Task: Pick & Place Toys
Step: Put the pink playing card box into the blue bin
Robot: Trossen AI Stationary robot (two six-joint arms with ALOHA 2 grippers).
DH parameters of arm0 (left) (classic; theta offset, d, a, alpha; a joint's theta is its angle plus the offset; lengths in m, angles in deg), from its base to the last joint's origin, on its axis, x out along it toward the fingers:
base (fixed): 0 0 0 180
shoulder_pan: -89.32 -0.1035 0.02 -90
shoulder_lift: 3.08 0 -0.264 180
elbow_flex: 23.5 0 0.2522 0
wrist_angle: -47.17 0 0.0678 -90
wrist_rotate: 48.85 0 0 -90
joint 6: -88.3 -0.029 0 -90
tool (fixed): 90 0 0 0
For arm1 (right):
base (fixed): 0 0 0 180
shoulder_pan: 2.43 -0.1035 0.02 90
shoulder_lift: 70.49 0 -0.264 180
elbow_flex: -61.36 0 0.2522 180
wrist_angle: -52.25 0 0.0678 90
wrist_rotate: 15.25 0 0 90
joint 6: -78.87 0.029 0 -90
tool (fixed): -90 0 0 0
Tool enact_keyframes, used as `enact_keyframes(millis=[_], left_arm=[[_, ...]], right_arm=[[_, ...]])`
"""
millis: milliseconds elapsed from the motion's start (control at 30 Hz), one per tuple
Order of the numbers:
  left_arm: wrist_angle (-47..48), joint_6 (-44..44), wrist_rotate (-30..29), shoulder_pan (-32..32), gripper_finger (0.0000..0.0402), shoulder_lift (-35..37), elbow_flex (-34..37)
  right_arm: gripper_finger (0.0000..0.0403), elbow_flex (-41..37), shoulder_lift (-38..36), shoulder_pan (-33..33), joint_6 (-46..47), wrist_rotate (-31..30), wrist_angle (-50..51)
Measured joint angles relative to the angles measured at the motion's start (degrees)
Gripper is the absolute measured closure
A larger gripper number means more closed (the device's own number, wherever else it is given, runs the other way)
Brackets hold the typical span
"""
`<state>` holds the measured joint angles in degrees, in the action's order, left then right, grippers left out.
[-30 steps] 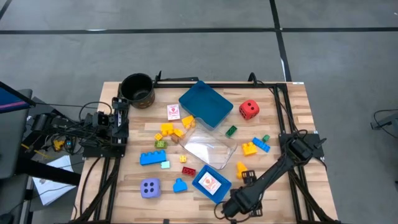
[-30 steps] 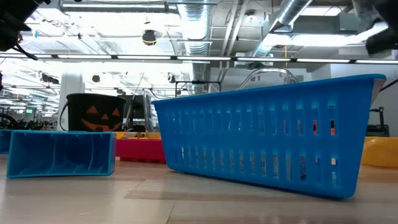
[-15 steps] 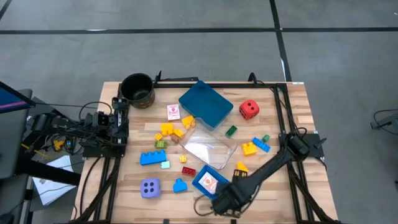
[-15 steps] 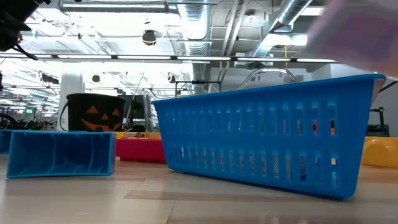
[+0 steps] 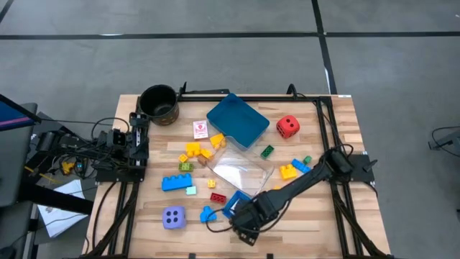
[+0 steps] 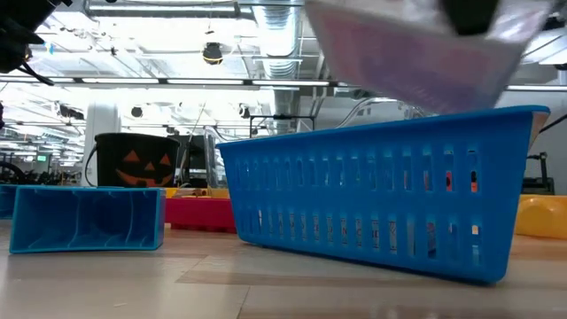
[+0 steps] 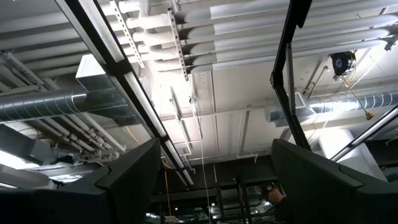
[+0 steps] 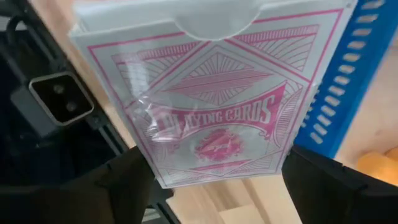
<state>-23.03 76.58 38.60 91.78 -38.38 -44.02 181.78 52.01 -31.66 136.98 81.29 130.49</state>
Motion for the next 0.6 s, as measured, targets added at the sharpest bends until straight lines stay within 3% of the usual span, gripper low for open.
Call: enact_keyframes(millis=[600], left_arm=[[-0.02,0.01,0.00,-0.01,0.0101,0.00,0.00]], right_arm=[[0.0075,-0.01,0.00,1.77,0.92,0.95,1.93]])
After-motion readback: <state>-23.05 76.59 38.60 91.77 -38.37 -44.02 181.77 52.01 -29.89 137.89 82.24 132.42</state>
